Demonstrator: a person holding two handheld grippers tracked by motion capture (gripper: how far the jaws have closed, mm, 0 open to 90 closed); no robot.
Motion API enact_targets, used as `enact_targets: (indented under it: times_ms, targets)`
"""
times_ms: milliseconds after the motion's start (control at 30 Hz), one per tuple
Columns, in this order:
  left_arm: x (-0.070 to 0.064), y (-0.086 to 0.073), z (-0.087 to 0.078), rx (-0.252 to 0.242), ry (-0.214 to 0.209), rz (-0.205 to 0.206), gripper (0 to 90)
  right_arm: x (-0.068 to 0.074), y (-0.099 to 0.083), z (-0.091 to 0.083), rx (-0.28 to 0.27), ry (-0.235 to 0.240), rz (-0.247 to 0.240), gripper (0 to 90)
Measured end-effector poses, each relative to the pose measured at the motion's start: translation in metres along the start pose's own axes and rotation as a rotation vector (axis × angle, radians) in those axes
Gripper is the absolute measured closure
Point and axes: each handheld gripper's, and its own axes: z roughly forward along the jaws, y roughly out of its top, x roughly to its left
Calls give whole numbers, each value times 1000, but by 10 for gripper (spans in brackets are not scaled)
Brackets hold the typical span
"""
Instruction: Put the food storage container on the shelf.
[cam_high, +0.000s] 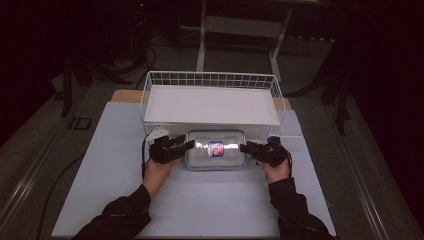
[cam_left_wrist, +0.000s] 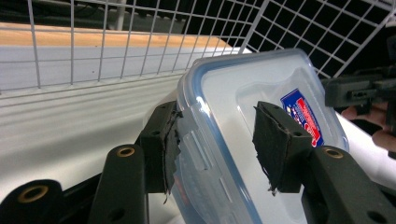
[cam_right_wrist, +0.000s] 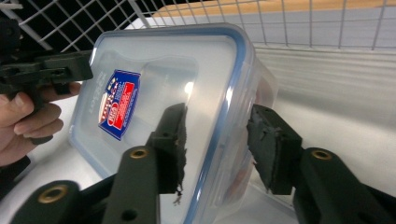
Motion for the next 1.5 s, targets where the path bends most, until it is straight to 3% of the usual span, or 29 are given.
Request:
enact_targets:
  times_ms: [133, 167, 267, 400, 467, 533, 633, 767, 867, 967, 1100, 1200, 1300, 1367, 1433, 1500]
  targets:
    - [1, 2, 4, 10, 49, 46, 446, 1, -1, 3, -3, -23, 3, 486]
    - [1, 2, 5, 18, 61, 37, 450, 1, -1, 4, -7, -32, 10, 486]
    - [0, 3, 7, 18, 75, 32, 442, 2, 0, 5, -16, -51, 21, 464]
    - [0, 4, 6, 26, 78, 81, 376, 3, -1, 4, -29, -53, 15, 442]
    - [-4, 3, 2, 10, 72, 58, 340, 8, -1, 2, -37, -62, -17, 429]
    - [-6, 3, -2, 15, 46, 87, 280, 16, 0, 0, -28, -74, -61, 407]
    - [-6, 3, -7, 21, -45, 40, 203, 25, 0, -5, -33, -90, -87, 370]
    - [-15, 4, -19, 13, -35, 82, 136, 35, -1, -13, -50, -97, -98, 364]
    - [-21, 7, -30, 38, -54, 95, 28, 43, -5, -17, -60, -66, -85, 351]
    - [-27, 5, -41, 48, -67, 105, 6, 53, -12, -17, -52, -31, -100, 374]
    - [-34, -3, -54, 63, -88, 109, 3, 66, -21, -13, -31, -4, -116, 424]
    - [-39, -11, -63, 61, -82, 132, 3, 74, -27, -6, 18, 19, -155, 555]
    - [-41, -20, -66, 79, -78, 131, 3, 79, -31, 1, 56, 33, -160, 683]
    - [-41, -26, -66, 91, -83, 124, 3, 82, -33, 6, 79, 52, -177, 841]
    - [-42, -31, -66, 106, -72, 142, 3, 83, -33, 12, 99, 65, -183, 897]
    - [-42, -32, -66, 101, -67, 152, 3, 85, -33, 19, 118, 45, -196, 898]
